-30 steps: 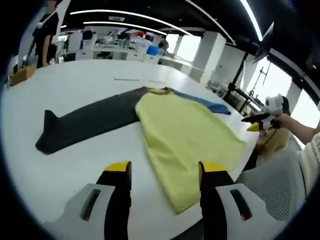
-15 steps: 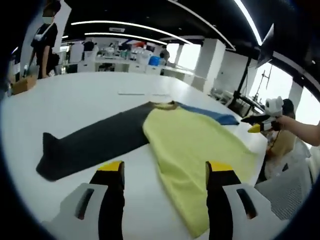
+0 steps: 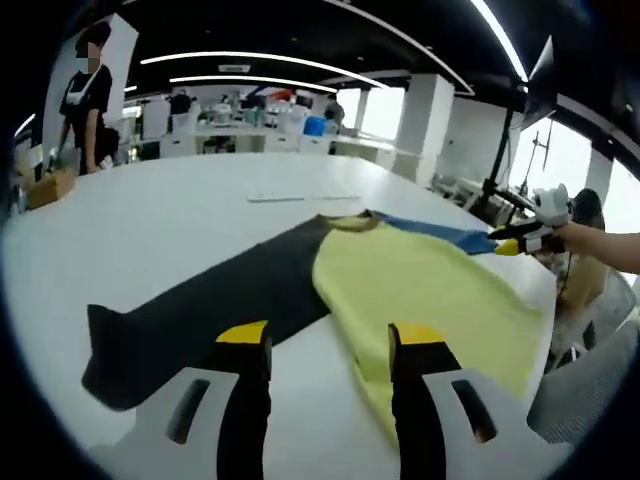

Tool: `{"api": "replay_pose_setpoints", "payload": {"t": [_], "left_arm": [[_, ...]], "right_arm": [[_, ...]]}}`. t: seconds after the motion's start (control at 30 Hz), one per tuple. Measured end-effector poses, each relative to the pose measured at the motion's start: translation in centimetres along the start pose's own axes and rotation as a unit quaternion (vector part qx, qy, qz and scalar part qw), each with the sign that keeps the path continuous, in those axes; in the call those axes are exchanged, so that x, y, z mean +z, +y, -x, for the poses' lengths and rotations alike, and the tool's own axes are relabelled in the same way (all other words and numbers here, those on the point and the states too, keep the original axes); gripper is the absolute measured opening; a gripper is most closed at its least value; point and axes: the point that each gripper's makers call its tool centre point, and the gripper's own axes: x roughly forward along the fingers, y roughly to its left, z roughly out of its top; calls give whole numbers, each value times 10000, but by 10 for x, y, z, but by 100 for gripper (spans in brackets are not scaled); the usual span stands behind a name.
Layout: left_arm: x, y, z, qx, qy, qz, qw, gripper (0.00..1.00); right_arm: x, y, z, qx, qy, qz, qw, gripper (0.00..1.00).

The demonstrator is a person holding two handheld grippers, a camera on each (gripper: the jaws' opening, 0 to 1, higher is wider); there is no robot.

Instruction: Fold the garment on the visible template until the final outline fits inside the template.

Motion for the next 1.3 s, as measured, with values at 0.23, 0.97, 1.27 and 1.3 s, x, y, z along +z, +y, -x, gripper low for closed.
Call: {"api": "replay_pose_setpoints", "payload": {"t": [0.23, 0.97, 1.27, 1.3], "left_arm": [[-4, 6, -20, -30, 178, -188, 9997, 27], [-22, 12, -64, -76, 606, -648, 9960, 18], [-24, 9, -75, -243, 745, -922, 9927, 17], [-23, 9, -77, -272, 751, -971, 9921, 17]], "right_arm": [[-1, -14, -19, -15, 166, 276, 9995, 36], [-12, -8, -52, 508, 660, 1271, 9884, 19], [-17, -4, -59, 687, 826, 1480, 9831, 12], [-16, -2, -60, 733, 802, 1474, 9831, 13]]}}
